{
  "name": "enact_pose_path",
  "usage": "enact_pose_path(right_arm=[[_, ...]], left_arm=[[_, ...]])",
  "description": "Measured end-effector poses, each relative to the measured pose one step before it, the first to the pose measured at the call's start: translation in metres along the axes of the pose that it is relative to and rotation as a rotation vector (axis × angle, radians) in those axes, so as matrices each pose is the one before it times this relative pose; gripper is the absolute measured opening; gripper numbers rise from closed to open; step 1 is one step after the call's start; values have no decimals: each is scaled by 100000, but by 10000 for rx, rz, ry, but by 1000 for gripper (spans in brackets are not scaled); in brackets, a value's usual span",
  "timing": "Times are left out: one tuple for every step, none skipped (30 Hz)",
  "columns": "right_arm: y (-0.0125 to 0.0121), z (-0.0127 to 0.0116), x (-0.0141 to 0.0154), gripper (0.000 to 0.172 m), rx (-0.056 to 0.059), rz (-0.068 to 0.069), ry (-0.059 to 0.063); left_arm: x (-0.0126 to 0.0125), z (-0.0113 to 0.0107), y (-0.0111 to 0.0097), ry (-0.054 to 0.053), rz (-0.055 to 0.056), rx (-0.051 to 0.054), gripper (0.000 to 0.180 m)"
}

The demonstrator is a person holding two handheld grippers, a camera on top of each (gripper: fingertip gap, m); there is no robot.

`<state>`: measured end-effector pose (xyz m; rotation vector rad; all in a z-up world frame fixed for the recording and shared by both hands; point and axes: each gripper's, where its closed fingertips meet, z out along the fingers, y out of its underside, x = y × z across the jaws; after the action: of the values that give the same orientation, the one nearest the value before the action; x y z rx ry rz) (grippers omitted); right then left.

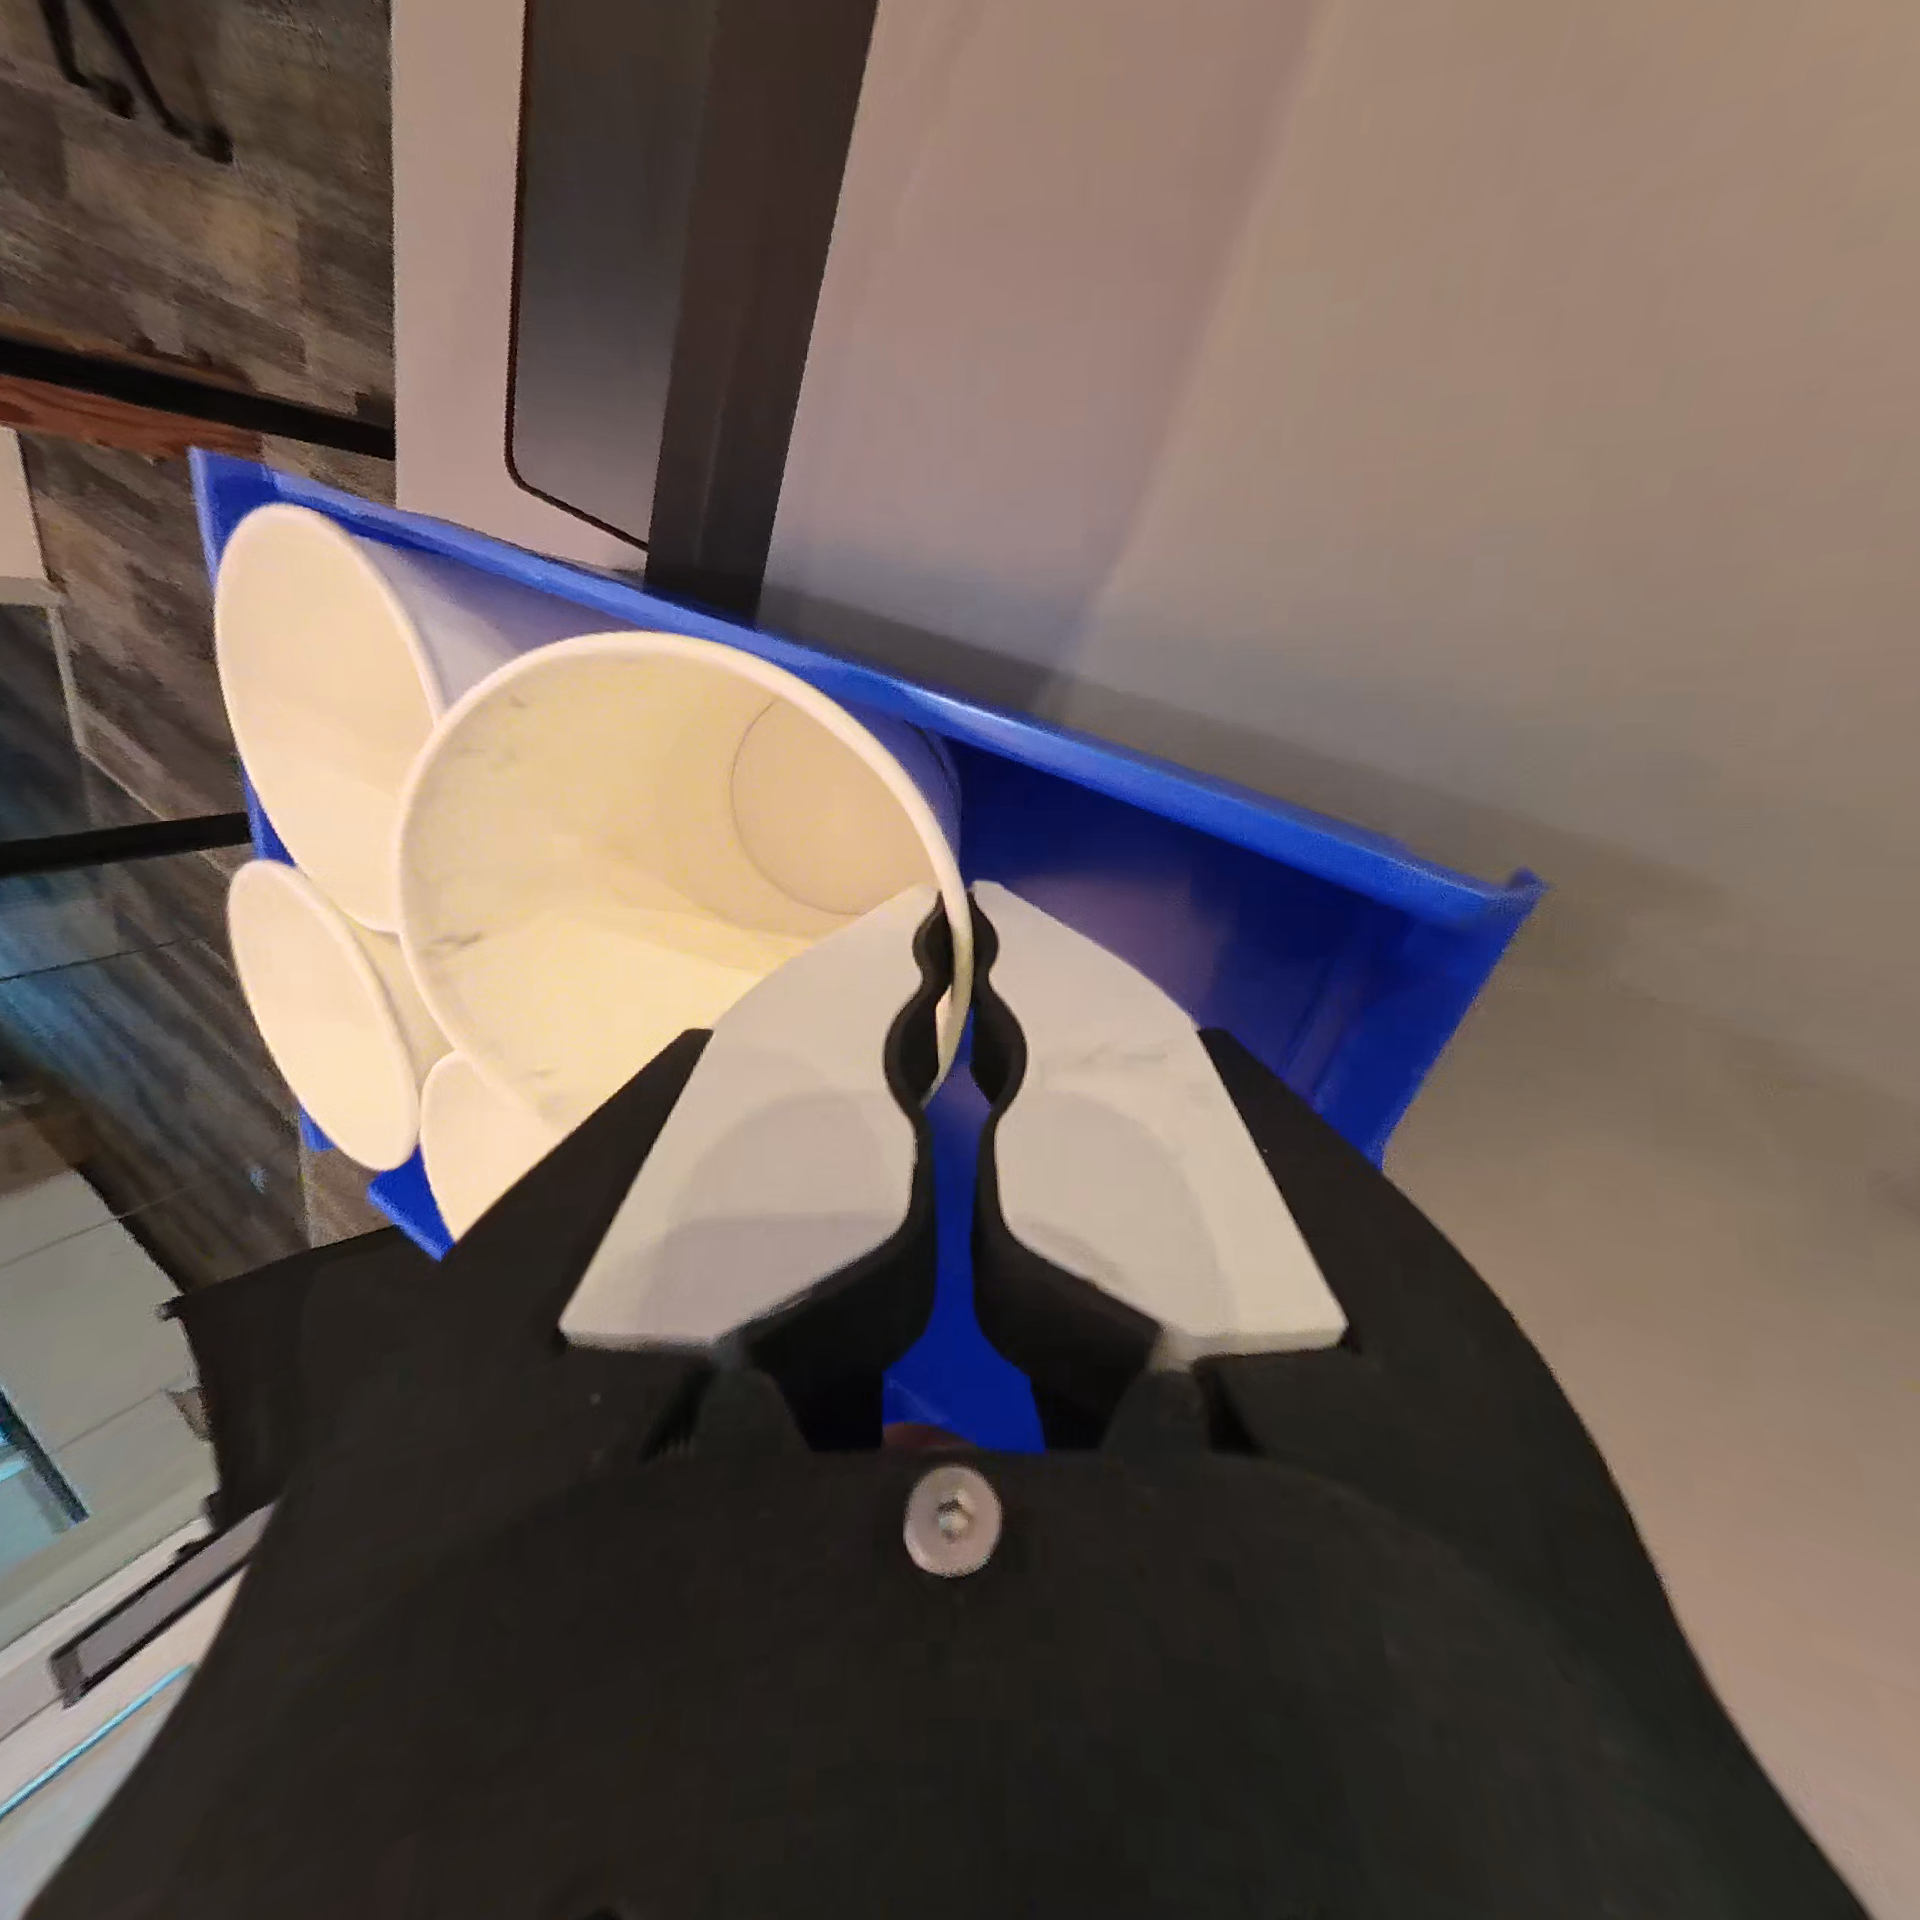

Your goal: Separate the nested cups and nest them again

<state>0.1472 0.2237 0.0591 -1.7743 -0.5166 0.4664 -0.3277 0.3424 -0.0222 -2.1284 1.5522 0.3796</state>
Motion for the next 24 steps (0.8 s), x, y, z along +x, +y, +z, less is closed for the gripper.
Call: enact_pose_path(right_arm=[[-313, 269, -471, 103, 58, -29, -99], [-300, 328, -492, 103, 26, -67, -117], [-330, 407, -513, 102, 0, -107, -150], [-349, 501, -738, 102, -2, -112, -213], [-397, 564, -867, 102, 6, -83, -292], [-449, 672, -978, 102, 20, -48, -362], [-470, 698, -1047, 102, 26, -32, -420], [-466, 745, -1071, 101, 17, -27, -465], [-535, 886, -1160, 101, 12, -35, -497], [-550, 959, -1216, 100, 8, -52, -540], [-519, 998, -1160, 100, -2, -88, -535], [-584, 1070, -1084, 100, 5, -149, -483], [-575, 1058, -995, 100, 21, -202, -446], [-612, 1077, -929, 100, 30, -210, -430], [-597, 1045, -815, 101, 44, -165, -408], [-604, 1042, -692, 102, 66, -104, -382], [-559, 962, -612, 103, 80, -76, -373], [-455, 940, -591, 104, 35, -74, -396], [-302, 883, -626, 105, -48, -87, -441], [-188, 833, -632, 106, -121, -158, -442], [-135, 740, -654, 107, -167, -266, -424], [-107, 617, -635, 107, -179, -293, -382], [-111, 561, -572, 109, -165, -252, -339], [-105, 476, -518, 111, -140, -211, -304]], left_arm=[[70, -527, 97, -144, 156, 44, 1], [127, -510, -32, -23, 106, 65, 1], [210, -648, -40, 74, 23, 77, 1], [25, -789, -132, -46, 14, 116, 1], [19, -928, -111, -85, 106, 78, 1], [294, -1338, 87, 40, 191, -52, 1], [238, -1249, -185, -7, 255, -85, 1], [194, -1552, -430, -91, 280, 34, 1], [258, -1494, -810, -6, 199, 156, 0], [284, -1415, -748, 31, 171, 65, 0], [562, -1534, -1174, 149, 225, 434, 1], [706, -1316, -1506, 264, 166, 516, 1], [531, -1061, -1273, 145, 197, 288, 0], [324, -842, -987, 25, 244, 83, 0], [430, -752, -1182, 101, 237, 176, 0], [497, -562, -1223, 223, 183, 329, 0], [617, -446, -1419, 230, 249, 375, 0], [714, -290, -1366, 255, 336, 320, 0], [798, -166, -1326, 339, 311, 306, 0], [813, -92, -1344, 387, 271, 365, 0], [608, -8, -1214, 273, 263, 335, 0], [458, 77, -969, 233, 230, 233, 0], [375, 112, -775, 219, 204, 185, 0], [279, 123, -641, 193, 167, 160, 0]])
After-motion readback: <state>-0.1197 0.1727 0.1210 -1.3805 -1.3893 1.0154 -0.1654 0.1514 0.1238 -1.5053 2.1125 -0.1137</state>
